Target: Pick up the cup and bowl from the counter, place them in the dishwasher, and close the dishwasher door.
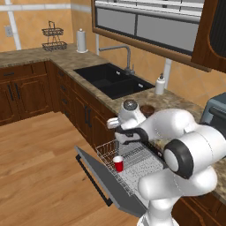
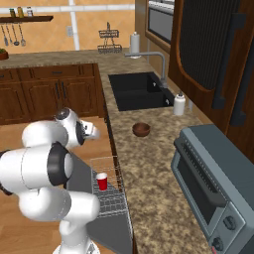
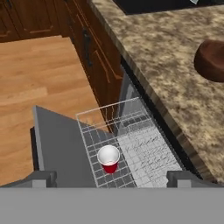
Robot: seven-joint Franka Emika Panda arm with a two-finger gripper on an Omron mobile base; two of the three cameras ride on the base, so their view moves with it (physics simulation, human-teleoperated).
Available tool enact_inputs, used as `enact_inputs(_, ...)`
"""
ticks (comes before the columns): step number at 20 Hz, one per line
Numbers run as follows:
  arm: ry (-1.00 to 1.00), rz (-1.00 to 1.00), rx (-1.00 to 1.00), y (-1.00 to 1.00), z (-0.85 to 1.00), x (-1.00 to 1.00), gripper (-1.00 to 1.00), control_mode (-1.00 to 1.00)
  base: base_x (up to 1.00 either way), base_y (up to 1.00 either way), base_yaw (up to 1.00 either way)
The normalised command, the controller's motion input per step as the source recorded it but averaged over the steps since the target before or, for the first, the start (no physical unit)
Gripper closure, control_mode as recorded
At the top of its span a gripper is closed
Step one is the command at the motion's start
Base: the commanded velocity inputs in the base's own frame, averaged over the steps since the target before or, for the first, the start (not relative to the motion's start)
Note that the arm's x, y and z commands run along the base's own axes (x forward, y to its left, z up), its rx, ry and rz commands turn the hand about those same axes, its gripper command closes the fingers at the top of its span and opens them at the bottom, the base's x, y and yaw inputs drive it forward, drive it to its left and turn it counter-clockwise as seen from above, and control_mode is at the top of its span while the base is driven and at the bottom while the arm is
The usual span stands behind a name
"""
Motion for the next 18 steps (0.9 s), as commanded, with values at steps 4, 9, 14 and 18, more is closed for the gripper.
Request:
enact_inputs(4,0.24,0.0,-0.03,-0.18,0.76,0.4,-1.0,-1.0,0.0,0.0,0.0)
enact_inputs(9,0.12,0.05,-0.01,-0.42,-0.05,0.71,-1.0,-1.0,0.0,0.0,0.0)
enact_inputs(14,0.13,0.08,0.0,-0.41,-0.12,0.61,-1.0,-1.0,0.0,0.0,0.0)
enact_inputs(18,0.13,0.06,0.0,-0.47,-0.21,0.38,-1.0,-1.0,0.0,0.0,0.0)
